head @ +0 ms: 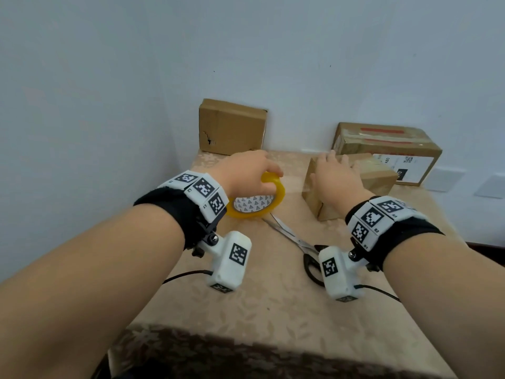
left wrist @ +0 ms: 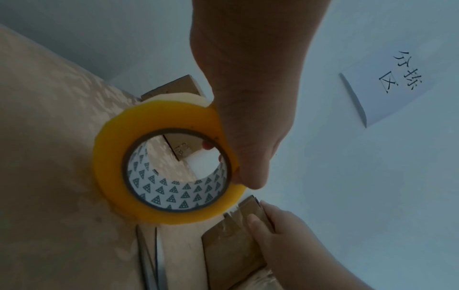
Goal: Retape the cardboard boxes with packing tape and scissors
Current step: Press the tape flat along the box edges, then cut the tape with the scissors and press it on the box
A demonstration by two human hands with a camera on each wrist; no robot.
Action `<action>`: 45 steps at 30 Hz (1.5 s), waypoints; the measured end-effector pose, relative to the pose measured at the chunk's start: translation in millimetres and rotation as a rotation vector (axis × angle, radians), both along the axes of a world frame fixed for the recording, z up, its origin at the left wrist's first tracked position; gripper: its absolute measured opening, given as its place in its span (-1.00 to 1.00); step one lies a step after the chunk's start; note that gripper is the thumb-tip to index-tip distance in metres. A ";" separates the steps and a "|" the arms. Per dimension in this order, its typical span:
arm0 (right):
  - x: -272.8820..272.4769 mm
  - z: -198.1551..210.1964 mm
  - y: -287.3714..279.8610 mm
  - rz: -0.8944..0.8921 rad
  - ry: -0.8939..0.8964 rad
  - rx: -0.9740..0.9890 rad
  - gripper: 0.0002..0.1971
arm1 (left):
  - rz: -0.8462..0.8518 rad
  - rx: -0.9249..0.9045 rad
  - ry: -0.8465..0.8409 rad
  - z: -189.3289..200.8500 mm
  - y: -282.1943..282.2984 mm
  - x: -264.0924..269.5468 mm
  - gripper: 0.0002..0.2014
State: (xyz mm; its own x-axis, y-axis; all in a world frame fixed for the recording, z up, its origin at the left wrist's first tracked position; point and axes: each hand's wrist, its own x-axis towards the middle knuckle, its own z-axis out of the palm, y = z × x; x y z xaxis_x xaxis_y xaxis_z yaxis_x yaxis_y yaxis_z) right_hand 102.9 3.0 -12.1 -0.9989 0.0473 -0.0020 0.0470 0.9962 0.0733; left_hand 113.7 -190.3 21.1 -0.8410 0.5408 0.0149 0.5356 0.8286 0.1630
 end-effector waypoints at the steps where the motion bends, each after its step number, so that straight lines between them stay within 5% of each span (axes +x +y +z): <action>1: 1.0 -0.6 5.0 0.009 0.010 -0.002 -0.39 | -0.007 0.014 0.001 -0.8 2.9 1.0 -0.59; 8: 9.1 7.8 29.9 0.132 -0.023 -0.177 -0.46 | 0.007 -0.012 0.026 -7.3 11.0 7.4 -0.57; 13: 46.2 20.6 25.4 0.329 0.424 -0.383 -0.74 | 0.067 -0.097 0.177 -12.0 14.8 16.5 -0.56; 16: 79.7 12.7 13.2 0.265 -0.039 -0.437 -0.93 | 0.110 -0.103 0.222 -11.0 20.1 22.7 -0.54; 18: 97.7 -2.3 6.5 0.217 -0.325 -0.326 -0.80 | 0.140 -0.101 0.214 -10.8 22.0 26.7 -0.56; 29: 132.4 -0.2 31.1 0.167 -0.349 -0.153 -0.50 | 0.165 -0.246 0.162 -2.6 30.0 48.3 -0.50; 36: 137.2 41.7 66.6 -0.037 -0.457 -0.622 -0.82 | 0.149 -0.309 0.116 6.1 36.8 48.5 -0.49; 40: 148.9 38.4 65.5 -0.182 -0.623 -0.896 -0.68 | 0.172 -0.285 0.101 7.7 32.3 48.6 -0.51; 45: 132.8 15.7 52.4 -0.247 -0.571 -1.133 -0.50 | 0.163 -0.251 0.066 7.8 26.9 41.8 -0.50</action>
State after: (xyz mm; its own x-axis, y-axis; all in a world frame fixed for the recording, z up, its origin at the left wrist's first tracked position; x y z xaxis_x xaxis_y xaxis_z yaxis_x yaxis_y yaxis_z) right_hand 235.7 55.4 3.6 -0.8083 -0.0791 -0.5835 0.4799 0.4857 -0.7306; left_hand 155.5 -163.4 28.9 -0.9186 0.3927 -0.0447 0.3952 0.9144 -0.0882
